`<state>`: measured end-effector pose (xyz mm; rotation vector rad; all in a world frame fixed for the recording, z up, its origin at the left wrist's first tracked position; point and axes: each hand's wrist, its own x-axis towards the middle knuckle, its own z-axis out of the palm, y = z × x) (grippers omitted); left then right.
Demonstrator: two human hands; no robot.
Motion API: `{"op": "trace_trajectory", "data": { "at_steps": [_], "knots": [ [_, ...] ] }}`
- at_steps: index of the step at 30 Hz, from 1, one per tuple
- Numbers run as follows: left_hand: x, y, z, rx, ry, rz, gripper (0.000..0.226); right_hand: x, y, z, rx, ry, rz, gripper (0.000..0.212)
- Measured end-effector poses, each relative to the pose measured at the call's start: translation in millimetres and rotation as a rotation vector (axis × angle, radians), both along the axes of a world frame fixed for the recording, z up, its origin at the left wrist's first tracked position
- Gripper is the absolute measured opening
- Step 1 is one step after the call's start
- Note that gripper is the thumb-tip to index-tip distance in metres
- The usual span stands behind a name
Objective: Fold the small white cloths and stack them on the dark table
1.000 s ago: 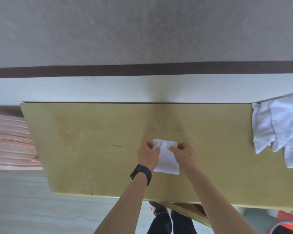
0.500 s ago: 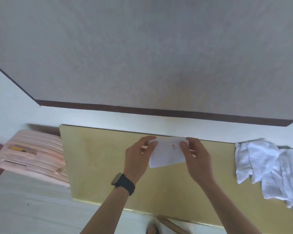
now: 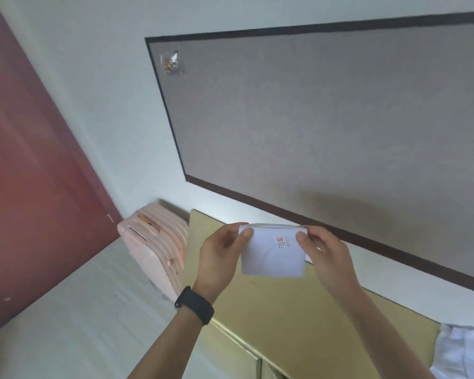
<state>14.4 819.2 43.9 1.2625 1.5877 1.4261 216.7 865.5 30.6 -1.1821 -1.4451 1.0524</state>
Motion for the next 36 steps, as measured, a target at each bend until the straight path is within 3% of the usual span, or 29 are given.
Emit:
{"op": "trace_trajectory", "data": {
  "at_steps": [9,17,21,25,31,36],
  "knots": [
    [-105,-182,-5,-0.021,0.071,0.498,0.006,-159,-105,-6,0.112,-0.098,0.417,0.008],
    [-222,-397,-14,-0.112,0.230,1.069,0.010,-363,-304,-9,0.315,-0.193,0.714,0.021],
    [-289,-528,-22,-0.135,0.102,1.233,0.022,-453,-431,-21,0.267,-0.185,0.895,0.013],
    [-350,-664,-37,-0.146,0.017,1.391,0.007,-527,-556,-36,0.156,-0.180,1.088,0.016],
    [-406,-816,-61,-0.142,-0.166,1.614,0.014,-616,-707,-52,0.046,-0.186,1.305,0.017],
    [-463,-903,-100,-0.235,-0.499,1.628,0.045,-691,-793,-75,-0.038,-0.258,1.463,0.019]
  ]
}}
